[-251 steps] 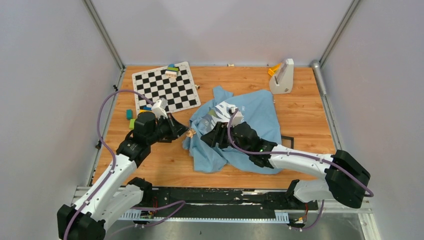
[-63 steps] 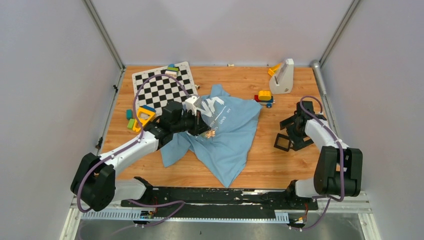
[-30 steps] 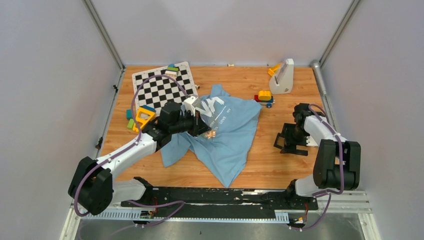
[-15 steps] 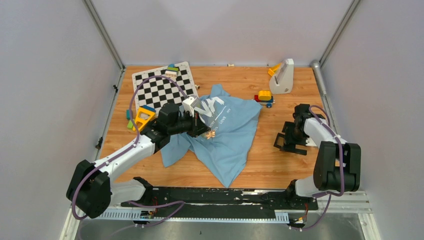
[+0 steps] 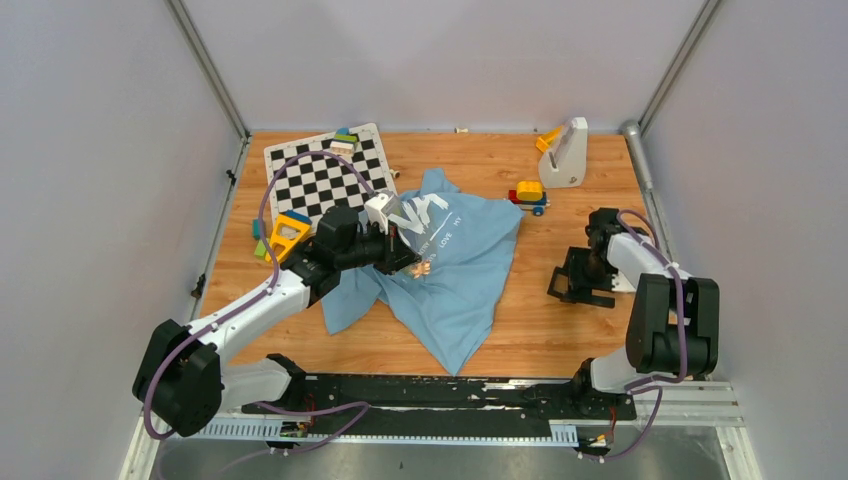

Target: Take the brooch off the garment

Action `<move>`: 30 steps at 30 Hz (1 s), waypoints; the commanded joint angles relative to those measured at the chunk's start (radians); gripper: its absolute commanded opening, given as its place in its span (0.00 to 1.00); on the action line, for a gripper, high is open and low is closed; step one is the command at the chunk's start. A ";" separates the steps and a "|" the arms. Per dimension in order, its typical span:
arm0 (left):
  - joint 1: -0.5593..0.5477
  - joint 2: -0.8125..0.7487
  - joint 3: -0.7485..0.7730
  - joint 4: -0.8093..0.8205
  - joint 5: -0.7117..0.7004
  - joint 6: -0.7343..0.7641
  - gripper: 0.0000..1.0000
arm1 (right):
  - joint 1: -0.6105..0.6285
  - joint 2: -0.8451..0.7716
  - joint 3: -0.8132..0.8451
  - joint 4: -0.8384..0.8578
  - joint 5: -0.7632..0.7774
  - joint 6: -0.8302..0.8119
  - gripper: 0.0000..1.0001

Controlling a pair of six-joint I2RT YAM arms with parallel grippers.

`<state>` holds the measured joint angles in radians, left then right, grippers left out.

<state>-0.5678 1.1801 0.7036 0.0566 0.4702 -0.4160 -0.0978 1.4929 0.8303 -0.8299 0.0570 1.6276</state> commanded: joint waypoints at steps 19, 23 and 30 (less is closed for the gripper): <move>-0.001 0.110 0.009 0.130 0.110 -0.008 0.00 | 0.091 -0.248 0.012 0.548 -0.849 -1.055 0.51; 0.000 0.116 0.001 0.169 0.135 -0.014 0.00 | 0.223 -0.150 0.055 0.489 -0.883 -1.183 0.48; -0.001 0.185 0.000 0.282 0.230 -0.095 0.00 | 0.410 -0.022 0.126 0.465 -0.826 -1.267 0.42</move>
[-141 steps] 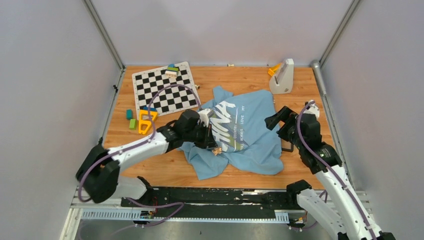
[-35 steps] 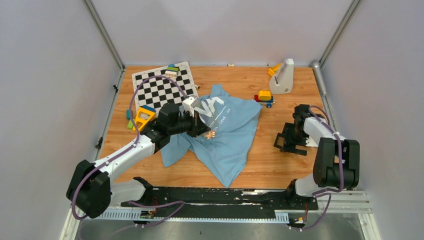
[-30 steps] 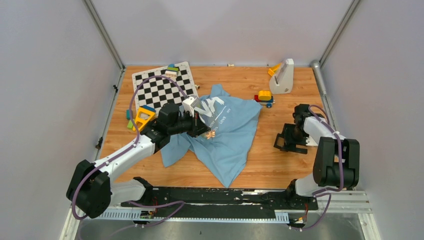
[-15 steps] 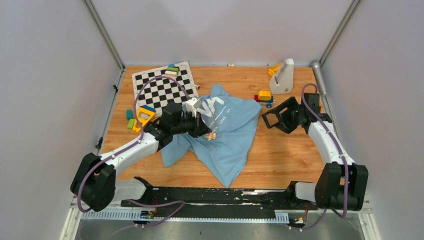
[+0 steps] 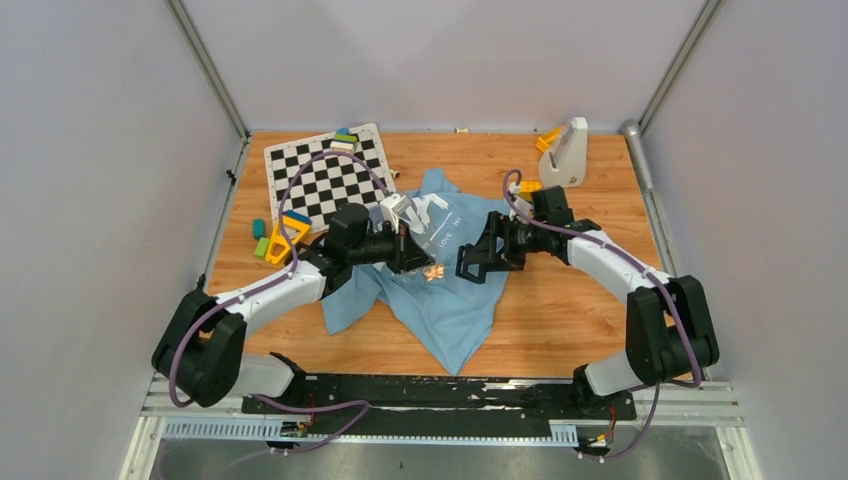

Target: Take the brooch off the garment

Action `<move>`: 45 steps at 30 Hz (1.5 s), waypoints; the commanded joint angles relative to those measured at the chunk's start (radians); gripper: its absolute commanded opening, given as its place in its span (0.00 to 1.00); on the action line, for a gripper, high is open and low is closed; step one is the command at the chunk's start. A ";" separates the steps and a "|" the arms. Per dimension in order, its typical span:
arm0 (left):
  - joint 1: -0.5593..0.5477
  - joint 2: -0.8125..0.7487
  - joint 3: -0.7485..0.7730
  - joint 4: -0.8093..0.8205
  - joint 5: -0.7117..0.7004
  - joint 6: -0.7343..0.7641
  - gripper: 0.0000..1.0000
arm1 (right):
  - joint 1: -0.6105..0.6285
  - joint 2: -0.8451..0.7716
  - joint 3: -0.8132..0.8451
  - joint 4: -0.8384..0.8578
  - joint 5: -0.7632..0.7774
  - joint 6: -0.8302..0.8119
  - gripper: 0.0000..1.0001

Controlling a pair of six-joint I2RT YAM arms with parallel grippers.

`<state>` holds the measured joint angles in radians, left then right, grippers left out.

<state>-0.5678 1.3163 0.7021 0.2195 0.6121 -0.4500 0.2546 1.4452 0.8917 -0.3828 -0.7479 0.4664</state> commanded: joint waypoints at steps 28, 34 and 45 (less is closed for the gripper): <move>-0.001 0.252 0.142 -0.203 -0.203 0.045 0.00 | 0.137 0.023 0.016 0.143 -0.084 -0.039 0.38; -0.001 0.206 0.128 -0.204 -0.237 0.084 0.00 | 0.110 0.098 0.016 0.163 -0.132 0.020 0.34; -0.007 -0.125 -0.048 -0.040 -0.393 0.116 0.00 | 0.064 0.162 0.029 0.175 -0.243 0.051 0.32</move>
<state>-0.5678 1.2865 0.7319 0.0250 0.3080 -0.3595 0.3264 1.6012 0.9020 -0.2630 -0.9138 0.4808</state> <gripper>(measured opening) 0.058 0.710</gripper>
